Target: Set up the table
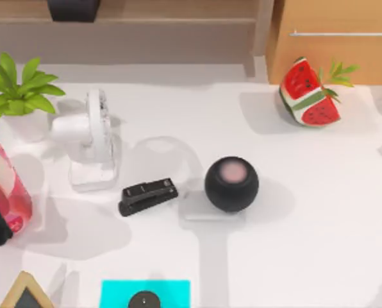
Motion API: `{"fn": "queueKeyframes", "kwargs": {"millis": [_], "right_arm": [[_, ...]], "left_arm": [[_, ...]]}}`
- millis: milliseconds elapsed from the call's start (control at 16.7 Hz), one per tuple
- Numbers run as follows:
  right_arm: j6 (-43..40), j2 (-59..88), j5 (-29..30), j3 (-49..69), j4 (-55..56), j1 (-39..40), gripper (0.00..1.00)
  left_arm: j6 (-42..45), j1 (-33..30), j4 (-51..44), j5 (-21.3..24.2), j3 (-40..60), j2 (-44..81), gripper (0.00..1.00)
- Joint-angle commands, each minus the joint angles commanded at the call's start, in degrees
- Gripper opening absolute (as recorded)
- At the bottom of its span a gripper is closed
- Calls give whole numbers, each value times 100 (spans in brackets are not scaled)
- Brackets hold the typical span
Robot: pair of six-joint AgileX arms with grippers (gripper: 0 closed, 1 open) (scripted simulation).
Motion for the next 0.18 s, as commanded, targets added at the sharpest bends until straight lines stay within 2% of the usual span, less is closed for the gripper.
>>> {"fn": "queueKeyframes", "kwargs": {"millis": [180], "right_arm": [[-3, -34, -34, -164, 25, -86, 100]], "left_arm": [[0, 0, 0, 0, 0, 0, 100]]}}
